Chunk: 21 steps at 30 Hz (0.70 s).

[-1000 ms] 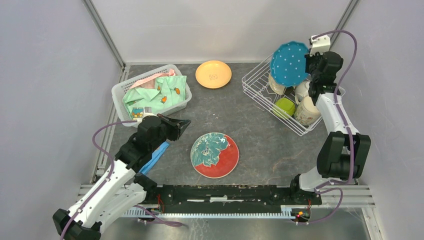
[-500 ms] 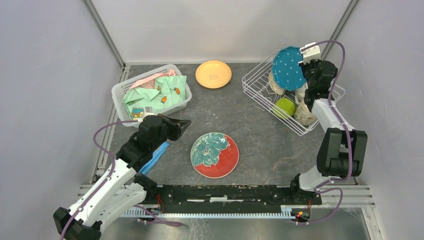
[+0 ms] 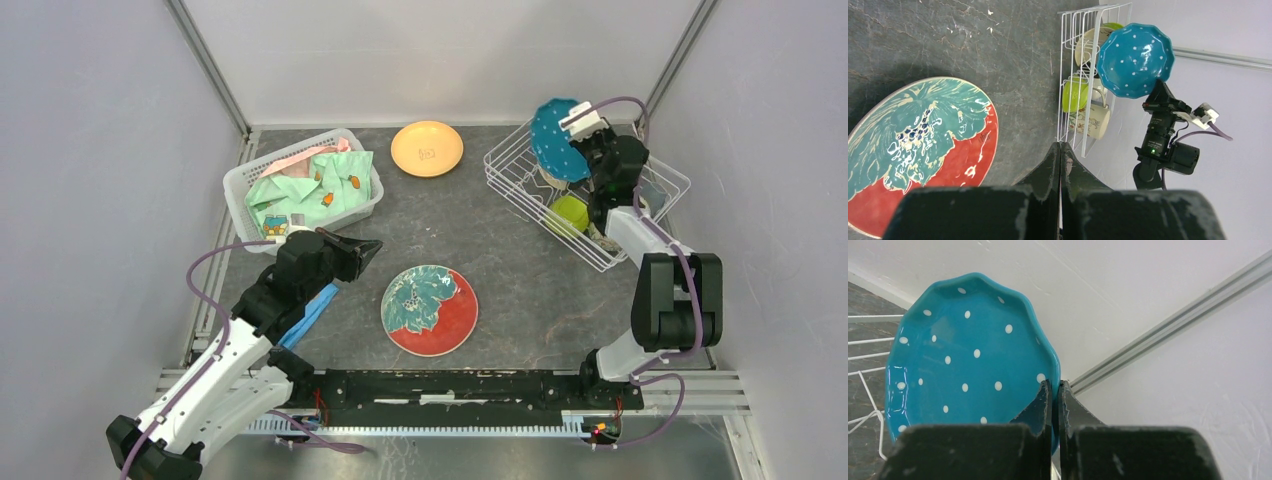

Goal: Load the mixed dishes into the dish rack
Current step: Insert the plate into the dish rack.

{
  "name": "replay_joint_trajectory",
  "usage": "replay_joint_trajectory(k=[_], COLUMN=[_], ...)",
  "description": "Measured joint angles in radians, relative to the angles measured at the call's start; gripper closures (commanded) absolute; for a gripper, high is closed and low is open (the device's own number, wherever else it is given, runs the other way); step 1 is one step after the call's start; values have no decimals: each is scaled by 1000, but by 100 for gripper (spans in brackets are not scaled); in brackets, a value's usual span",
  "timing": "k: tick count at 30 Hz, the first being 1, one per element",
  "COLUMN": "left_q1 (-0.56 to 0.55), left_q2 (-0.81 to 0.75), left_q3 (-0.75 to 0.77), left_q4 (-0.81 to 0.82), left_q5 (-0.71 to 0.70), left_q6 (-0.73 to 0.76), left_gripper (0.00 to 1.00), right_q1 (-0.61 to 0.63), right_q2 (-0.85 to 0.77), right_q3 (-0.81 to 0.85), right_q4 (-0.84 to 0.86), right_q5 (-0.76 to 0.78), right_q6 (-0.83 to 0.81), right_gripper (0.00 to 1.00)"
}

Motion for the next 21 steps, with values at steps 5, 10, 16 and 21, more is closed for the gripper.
replay_joint_trajectory(k=[5, 10, 16, 21], left_q1=[0, 0, 0, 0], left_q2=[3, 7, 8, 8], left_q3=[0, 0, 0, 0], left_q4=[0, 0, 0, 0], left_q5=[1, 10, 20, 21], left_q6=[0, 0, 0, 0], left_gripper=[98, 98, 98, 98], right_q1=[36, 58, 61, 61], right_q2=[0, 0, 0, 1], right_q3=[-50, -79, -79, -74], right_q4=[93, 157, 159, 159], right_q5=[22, 50, 67, 79], right_q6=[-66, -119, -144, -153], right_gripper=[100, 100, 100, 100])
